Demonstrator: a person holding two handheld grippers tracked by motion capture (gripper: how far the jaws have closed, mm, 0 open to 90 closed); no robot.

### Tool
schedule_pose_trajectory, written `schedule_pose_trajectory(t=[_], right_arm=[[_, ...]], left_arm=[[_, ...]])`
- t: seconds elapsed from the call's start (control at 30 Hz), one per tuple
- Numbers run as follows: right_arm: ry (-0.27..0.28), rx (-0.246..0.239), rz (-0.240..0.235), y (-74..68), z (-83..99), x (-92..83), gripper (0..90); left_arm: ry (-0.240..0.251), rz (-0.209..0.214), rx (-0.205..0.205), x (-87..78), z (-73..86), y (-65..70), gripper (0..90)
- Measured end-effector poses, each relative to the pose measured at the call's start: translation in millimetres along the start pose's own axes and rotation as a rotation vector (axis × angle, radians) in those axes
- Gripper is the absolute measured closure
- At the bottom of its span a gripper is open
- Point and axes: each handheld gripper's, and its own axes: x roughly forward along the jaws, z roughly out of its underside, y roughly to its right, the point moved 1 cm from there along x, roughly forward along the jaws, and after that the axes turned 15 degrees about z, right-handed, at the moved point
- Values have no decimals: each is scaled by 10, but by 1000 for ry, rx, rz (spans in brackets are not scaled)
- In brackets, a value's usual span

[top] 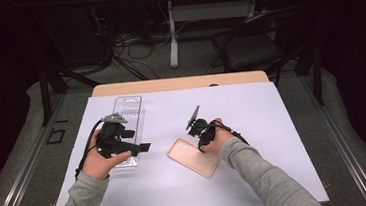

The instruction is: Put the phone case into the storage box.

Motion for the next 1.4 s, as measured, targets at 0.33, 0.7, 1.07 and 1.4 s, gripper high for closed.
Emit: schedule_pose_trajectory(t=[0.33,0.7,1.07,1.4], right_arm=[[-21,-17,0,-18,-2,37,814],[-36,-22,-1,-24,-4,40,866],[-35,-27,4,-24,-3,38,871],[-16,-25,4,-25,2,24,873]], left_arm=[[-3,1,-2,4,4,-4,158],[-5,-3,-4,17,6,-5,158],[-7,-3,-5,16,6,-6,158],[-7,-4,-2,19,5,-10,158]])
